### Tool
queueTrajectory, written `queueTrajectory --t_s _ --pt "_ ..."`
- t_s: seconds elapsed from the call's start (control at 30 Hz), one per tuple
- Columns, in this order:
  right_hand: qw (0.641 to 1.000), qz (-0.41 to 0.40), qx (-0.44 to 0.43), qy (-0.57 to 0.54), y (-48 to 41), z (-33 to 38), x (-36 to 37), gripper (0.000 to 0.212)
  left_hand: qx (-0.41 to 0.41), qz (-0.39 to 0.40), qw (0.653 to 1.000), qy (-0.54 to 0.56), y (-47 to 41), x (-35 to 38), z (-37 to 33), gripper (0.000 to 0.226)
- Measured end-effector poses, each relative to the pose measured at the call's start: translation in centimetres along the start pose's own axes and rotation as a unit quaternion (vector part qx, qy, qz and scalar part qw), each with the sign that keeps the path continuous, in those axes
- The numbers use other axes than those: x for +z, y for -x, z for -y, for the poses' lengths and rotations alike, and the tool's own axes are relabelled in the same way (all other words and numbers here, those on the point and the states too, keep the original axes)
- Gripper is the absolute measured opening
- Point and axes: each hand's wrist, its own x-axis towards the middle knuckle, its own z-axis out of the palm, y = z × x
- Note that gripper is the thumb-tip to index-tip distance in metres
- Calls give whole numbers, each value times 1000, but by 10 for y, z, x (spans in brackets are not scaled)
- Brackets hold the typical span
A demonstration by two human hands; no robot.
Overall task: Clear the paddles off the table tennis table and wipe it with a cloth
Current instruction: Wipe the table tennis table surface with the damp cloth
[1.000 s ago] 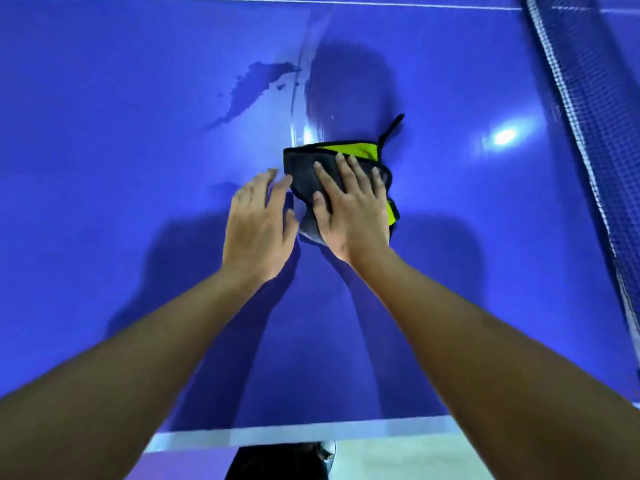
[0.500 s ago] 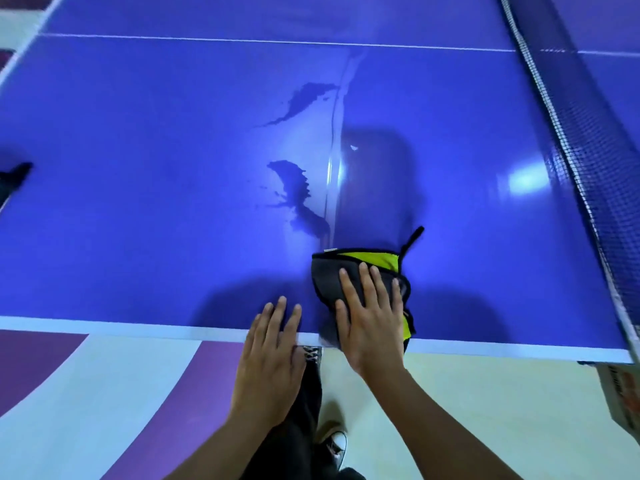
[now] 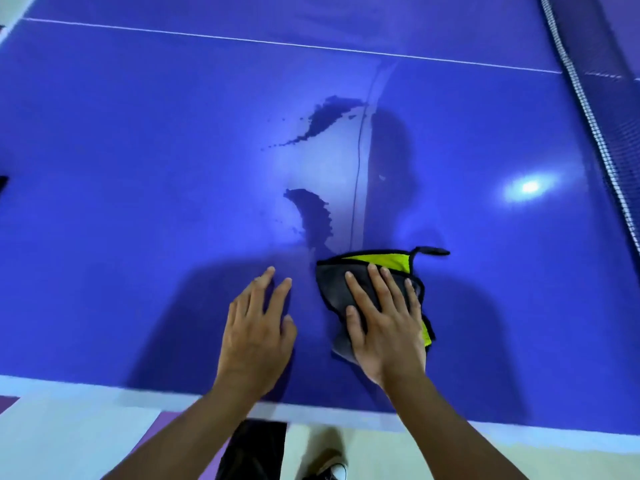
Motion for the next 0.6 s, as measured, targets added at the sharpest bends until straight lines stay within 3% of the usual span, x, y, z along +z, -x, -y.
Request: queueTrajectory --t_s 0.37,0.47,0.6 --pt "995 -14 100 8 -239 -19 13 57 4 -66 998 0 -275 -20 80 56" --pt "988 -17 151 0 -302 -29 15 59 -61 -62 996 14 -312 -18 86 57" --pt "982 -8 188 14 -382 -50 15 56 -60 -42 997 -25 -313 -4 89 58"
